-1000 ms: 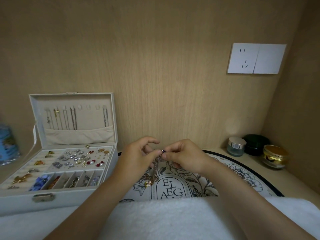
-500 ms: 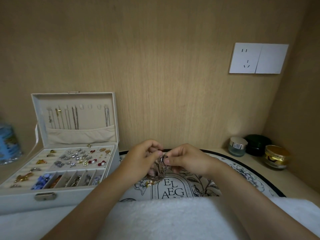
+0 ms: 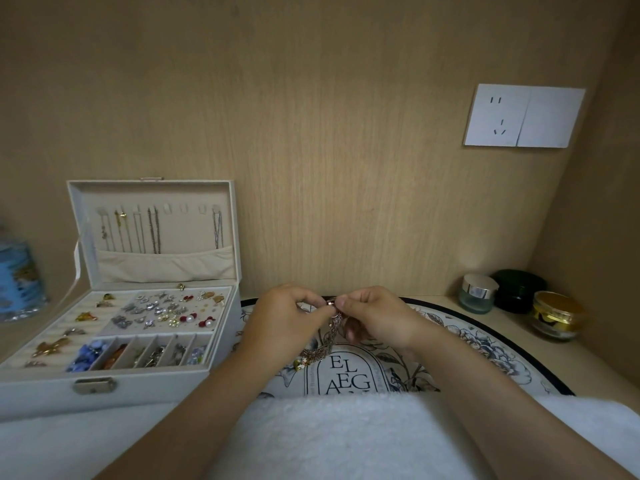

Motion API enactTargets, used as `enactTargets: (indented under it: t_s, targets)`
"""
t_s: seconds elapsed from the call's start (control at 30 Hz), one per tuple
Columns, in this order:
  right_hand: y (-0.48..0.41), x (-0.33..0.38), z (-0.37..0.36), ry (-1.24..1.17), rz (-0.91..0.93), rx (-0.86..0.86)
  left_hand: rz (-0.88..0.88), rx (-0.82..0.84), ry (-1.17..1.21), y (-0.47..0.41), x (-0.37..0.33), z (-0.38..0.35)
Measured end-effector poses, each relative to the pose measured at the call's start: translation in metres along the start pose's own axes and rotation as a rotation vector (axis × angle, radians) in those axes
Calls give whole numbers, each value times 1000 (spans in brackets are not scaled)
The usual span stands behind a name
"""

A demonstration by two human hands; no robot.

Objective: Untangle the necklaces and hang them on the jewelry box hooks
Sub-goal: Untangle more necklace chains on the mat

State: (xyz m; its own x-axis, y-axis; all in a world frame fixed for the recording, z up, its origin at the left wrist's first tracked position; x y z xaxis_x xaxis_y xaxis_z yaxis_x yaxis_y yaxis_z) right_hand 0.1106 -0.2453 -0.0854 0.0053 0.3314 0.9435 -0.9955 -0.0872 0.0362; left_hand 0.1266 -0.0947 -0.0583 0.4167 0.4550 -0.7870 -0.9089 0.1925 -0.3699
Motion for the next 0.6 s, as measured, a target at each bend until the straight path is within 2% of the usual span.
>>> enactTargets:
  t_s: [0.17, 0.27, 0.33, 0.4, 0.47, 0.53, 0.6]
  targets:
    - [-3, -4, 6, -44, -76, -84, 124, 39, 189, -8, 10, 0]
    - [-1, -10, 15, 209, -143, -105, 107, 23, 259, -11, 7, 5]
    - [-1, -6, 16, 369, -108, -109, 112, 52, 369, -11, 2, 4]
    - [-3, 7, 10, 293, 8, -77, 103, 88, 450, -10, -4, 2]
    - [-1, 23, 0, 115, 121, 18, 66, 88, 480, -9, -12, 3]
    - [4, 30, -3, 1, 153, 76, -21, 51, 404, -7, -20, 8]
    - [3, 28, 2, -55, 134, 38, -68, 64, 272, -7, -20, 7]
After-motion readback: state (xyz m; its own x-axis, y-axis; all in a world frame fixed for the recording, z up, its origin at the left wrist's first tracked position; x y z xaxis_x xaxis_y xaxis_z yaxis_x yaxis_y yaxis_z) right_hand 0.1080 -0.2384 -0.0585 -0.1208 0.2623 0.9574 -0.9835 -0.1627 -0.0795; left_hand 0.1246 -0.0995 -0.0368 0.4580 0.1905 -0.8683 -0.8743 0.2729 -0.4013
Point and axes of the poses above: each hand's wrist, its own y-axis away from the middle knuckle, its own z-axis out of the back of the hand, x = y × z, the point moved 9 cm from there along -y, towards the middle knuckle, and after that the axes turned 1 degree about y, right-handed, at the moved point
